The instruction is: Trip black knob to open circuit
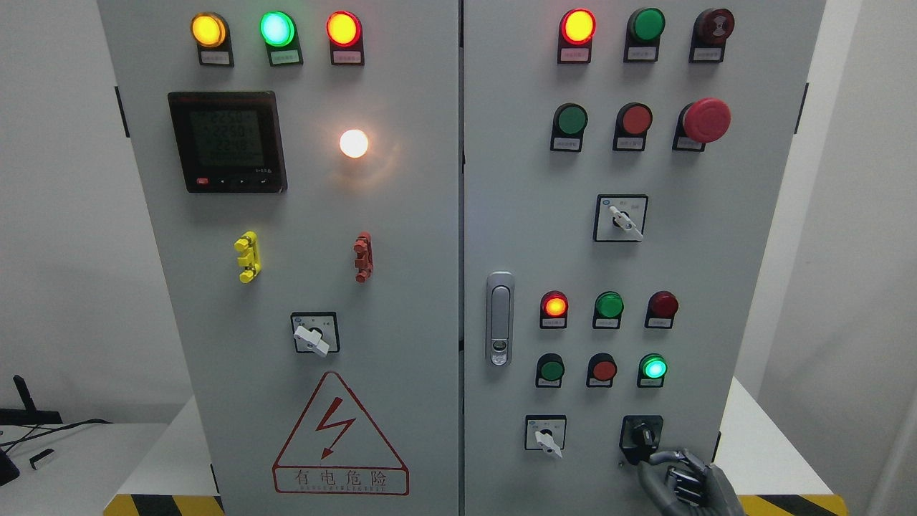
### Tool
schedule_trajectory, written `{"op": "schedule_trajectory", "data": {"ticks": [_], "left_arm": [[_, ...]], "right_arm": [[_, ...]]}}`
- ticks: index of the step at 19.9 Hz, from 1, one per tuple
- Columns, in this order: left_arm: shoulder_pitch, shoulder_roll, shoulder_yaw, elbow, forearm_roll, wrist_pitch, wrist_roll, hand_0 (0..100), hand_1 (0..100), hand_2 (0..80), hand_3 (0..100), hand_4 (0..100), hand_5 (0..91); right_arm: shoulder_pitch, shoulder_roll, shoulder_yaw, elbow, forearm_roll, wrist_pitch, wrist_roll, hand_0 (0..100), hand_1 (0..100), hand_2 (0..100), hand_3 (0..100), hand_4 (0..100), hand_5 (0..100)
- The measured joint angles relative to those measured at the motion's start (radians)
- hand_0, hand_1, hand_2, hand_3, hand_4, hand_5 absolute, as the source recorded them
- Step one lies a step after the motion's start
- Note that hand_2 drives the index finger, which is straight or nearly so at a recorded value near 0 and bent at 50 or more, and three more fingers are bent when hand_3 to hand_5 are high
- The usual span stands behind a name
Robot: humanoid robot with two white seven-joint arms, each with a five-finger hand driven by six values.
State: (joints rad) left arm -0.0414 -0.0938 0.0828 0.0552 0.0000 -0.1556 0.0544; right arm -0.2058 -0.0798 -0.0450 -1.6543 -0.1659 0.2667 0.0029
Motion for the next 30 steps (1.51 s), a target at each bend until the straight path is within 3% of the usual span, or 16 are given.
{"op": "schedule_trajectory", "data": {"ticks": [8,9,10,11,12,13,17,22,25,30], "left_arm": [[0.0,0.0,0.0,0.0,0.0,0.0,0.0,12,39,0.0,0,0,0.0],[0.0,0.0,0.0,0.0,0.0,0.0,0.0,12,39,0.0,0,0,0.0],[0.0,0.0,0.0,0.0,0.0,0.0,0.0,12,39,0.0,0,0,0.0],[0.0,0.0,0.0,0.0,0.0,0.0,0.0,12,39,0.0,0,0,0.0],[0.0,0.0,0.0,0.0,0.0,0.0,0.0,12,39,0.0,0,0,0.0],[0.0,0.0,0.0,0.0,0.0,0.0,0.0,12,39,0.0,0,0,0.0],[0.0,0.0,0.0,0.0,0.0,0.0,0.0,12,39,0.0,0,0,0.0],[0.0,0.0,0.0,0.0,0.0,0.0,0.0,12,39,0.0,0,0,0.0],[0.0,0.0,0.0,0.0,0.0,0.0,0.0,12,39,0.0,0,0,0.0],[0.0,0.0,0.0,0.0,0.0,0.0,0.0,12,39,0.0,0,0,0.0]], "right_arm": [[0.032,-0.007,-0.027,-0.006,-0.003,0.0,0.004,42,81,54,100,100,95],[0.042,-0.008,-0.032,-0.011,-0.006,0.0,0.011,46,72,56,100,100,95],[0.053,-0.009,-0.038,-0.019,-0.01,0.0,0.023,44,59,58,100,100,93],[0.066,-0.011,-0.044,-0.028,-0.016,0.0,0.037,41,52,59,100,98,92],[0.08,-0.012,-0.05,-0.038,-0.025,0.002,0.047,35,43,58,97,92,89],[0.097,-0.013,-0.058,-0.049,-0.036,0.005,0.055,29,35,56,87,83,84],[0.167,-0.017,-0.093,-0.102,-0.093,0.023,0.071,19,26,49,71,67,66],[0.268,-0.021,-0.142,-0.173,-0.14,0.027,0.113,7,8,30,48,41,39],[0.322,-0.023,-0.17,-0.21,-0.163,0.027,0.134,2,3,24,35,29,28],[0.371,-0.025,-0.209,-0.257,-0.184,0.028,0.148,0,0,18,26,23,23]]}}
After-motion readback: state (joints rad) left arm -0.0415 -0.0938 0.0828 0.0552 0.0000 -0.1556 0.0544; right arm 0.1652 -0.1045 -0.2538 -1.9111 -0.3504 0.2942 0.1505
